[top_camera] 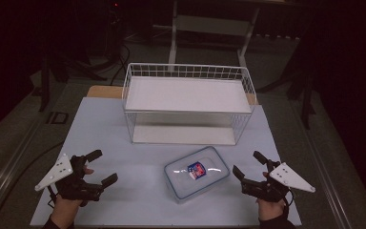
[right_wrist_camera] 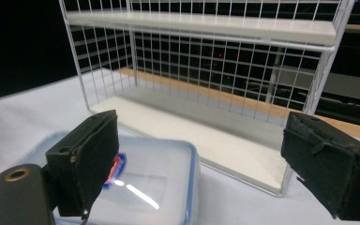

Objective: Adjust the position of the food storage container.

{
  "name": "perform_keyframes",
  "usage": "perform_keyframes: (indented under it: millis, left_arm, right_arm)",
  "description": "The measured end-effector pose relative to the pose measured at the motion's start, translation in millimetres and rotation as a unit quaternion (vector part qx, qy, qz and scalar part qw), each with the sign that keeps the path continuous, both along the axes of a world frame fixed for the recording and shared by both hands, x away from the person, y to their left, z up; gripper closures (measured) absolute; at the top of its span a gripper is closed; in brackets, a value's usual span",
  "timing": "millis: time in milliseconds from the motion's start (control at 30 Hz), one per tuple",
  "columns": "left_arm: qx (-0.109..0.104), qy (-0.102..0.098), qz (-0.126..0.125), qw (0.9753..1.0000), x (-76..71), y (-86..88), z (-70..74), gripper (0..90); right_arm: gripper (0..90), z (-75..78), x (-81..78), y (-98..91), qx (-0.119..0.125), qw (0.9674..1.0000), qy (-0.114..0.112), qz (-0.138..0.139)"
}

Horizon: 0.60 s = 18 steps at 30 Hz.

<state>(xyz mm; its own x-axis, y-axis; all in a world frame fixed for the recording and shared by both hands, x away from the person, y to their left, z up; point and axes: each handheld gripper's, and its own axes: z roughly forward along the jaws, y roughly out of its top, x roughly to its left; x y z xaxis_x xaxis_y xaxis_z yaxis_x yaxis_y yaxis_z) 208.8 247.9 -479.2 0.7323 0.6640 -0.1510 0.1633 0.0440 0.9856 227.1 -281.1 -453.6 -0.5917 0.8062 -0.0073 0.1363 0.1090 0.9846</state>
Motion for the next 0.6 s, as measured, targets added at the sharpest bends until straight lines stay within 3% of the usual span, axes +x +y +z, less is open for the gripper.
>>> perform_keyframes:
  millis: [167, 267, 300, 433, 467, 567, 600]
  left_arm:
    - [-0.004, -0.01, 0.002, 0.9999, -0.9, -0.7, 1.3, 0.0]
    - [-0.001, -0.01, 0.001, 0.9999, -0.5, -1.4, 1.2, 0.0]
    - [-0.001, -0.013, 0.001, 0.9999, -1.2, -2.1, 1.8, 0.0]
    - [0.003, -0.015, -0.001, 0.9999, -1.7, -3.0, 2.1, 0.0]
    - [0.003, -0.015, -0.002, 0.9999, -1.6, -3.4, 2.0, 0.0]
    - [0.008, -0.018, 0.001, 0.9998, -1.5, -4.4, 1.8, 0.0]
    - [0.008, -0.018, 0.001, 0.9998, -1.3, -4.5, 1.8, 0.0]
  right_arm:
    - [11.2, 10.3, -5.7, 0.2, 0.014, 0.9997, -0.012, 0.018]
    - [11.1, 13.9, -8.1, 3.4, 0.009, 0.9996, -0.005, 0.024]
    - [10.9, 14.4, -8.1, 7.3, 0.012, 0.9992, 0.013, 0.036]
    - [10.8, 15.6, -9.9, 14.8, 0.004, 0.9986, 0.024, 0.046]
    - [13.1, 16.2, -11.6, 19.2, -0.003, 0.9971, 0.031, 0.07]
    - [13.9, 14.6, -13.4, 26.0, -0.011, 0.9957, 0.046, 0.08]
    - [17.7, 10.9, -16.4, 31.4, -0.016, 0.9933, 0.06, 0.097]
